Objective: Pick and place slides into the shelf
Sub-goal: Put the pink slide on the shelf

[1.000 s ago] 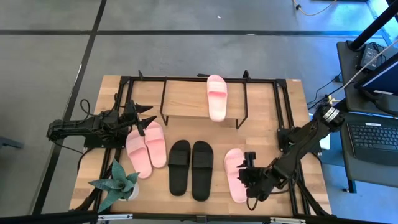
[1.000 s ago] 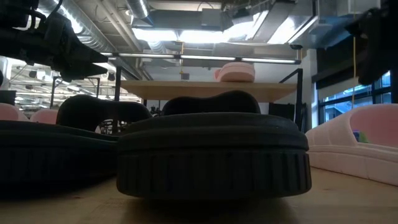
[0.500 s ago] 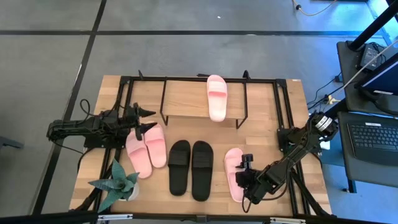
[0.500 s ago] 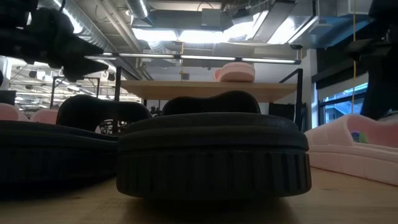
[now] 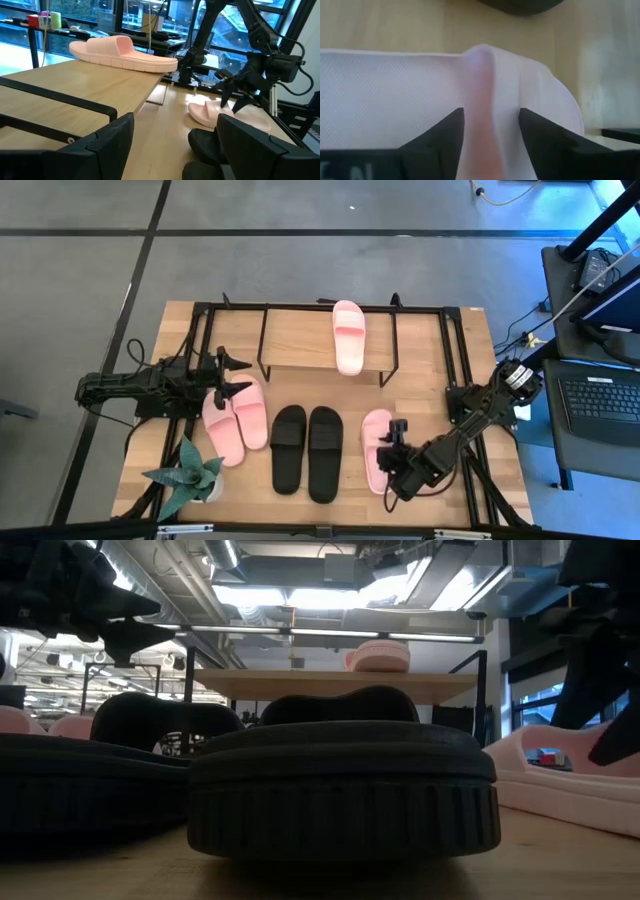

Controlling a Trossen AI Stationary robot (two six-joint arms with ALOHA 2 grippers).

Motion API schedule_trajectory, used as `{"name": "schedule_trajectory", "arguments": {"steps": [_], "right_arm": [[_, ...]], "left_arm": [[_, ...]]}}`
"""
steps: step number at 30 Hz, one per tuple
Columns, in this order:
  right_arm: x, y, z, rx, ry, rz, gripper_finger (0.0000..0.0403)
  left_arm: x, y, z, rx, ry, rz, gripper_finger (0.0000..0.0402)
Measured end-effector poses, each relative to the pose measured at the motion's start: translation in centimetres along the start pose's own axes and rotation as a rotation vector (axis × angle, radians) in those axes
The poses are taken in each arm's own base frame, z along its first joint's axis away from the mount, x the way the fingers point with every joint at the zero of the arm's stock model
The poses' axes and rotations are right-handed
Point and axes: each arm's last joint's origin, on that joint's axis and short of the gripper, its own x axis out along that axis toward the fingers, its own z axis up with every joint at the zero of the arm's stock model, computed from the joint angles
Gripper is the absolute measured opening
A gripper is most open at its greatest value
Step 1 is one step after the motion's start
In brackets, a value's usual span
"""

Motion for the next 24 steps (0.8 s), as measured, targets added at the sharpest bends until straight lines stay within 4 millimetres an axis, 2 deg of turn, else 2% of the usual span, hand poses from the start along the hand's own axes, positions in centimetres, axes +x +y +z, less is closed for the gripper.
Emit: {"name": "schedule_trajectory", "arguments": {"steps": [10, 24], "right_arm": [[0.13, -0.22, 0.05, -0.024, 0.001, -0.019, 0.0115], [0.11, -0.26, -0.03, -0.029, 0.007, -0.023, 0.0066]], "left_arm": [[0.00, 0.00, 0.01, 0.011, 0.000, 0.000, 0.0276], [0.00, 0.00, 0.01, 0.011, 0.000, 0.001, 0.0276]]}}
